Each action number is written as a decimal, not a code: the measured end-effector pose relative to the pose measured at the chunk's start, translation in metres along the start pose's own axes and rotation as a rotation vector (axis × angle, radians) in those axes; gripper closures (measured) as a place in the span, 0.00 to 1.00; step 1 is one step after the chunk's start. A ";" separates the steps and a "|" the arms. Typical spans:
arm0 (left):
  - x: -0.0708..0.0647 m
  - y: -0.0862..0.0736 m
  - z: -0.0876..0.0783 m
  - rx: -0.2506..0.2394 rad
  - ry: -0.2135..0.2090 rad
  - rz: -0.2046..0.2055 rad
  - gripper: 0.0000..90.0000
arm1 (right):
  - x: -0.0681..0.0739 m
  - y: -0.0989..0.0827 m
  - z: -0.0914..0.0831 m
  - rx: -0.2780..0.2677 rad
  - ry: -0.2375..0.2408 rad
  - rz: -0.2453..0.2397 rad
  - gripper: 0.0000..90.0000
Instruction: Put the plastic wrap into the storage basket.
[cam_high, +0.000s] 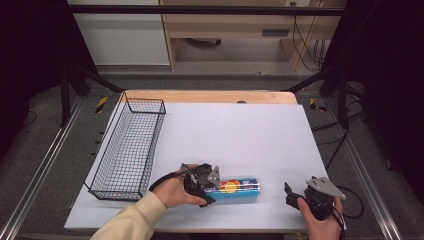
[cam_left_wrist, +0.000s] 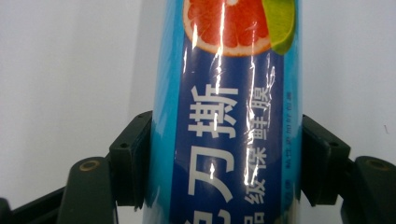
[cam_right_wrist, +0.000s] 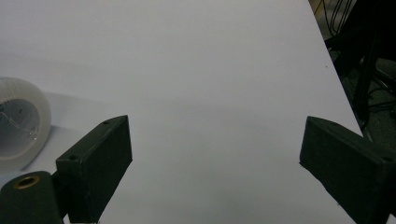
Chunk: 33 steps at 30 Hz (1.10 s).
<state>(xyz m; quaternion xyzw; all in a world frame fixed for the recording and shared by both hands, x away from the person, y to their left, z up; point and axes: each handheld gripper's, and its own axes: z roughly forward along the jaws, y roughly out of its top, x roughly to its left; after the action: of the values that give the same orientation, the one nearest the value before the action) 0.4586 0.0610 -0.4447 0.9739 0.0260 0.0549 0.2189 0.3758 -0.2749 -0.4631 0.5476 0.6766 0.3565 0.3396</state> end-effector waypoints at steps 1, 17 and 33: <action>-0.001 0.000 -0.001 -0.022 -0.002 -0.012 0.35 | 0.000 0.000 0.000 0.000 -0.001 0.001 0.11; -0.004 0.001 -0.028 -0.097 0.008 -0.055 0.35 | 0.001 0.000 0.001 0.006 0.003 -0.001 0.11; -0.006 0.006 -0.051 -0.094 0.027 -0.060 0.35 | 0.001 0.000 0.000 -0.002 0.007 0.013 0.11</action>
<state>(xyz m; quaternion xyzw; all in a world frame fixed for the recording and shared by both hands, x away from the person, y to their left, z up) 0.4470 0.0769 -0.3966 0.9605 0.0556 0.0625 0.2654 0.3756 -0.2744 -0.4632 0.5504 0.6740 0.3613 0.3352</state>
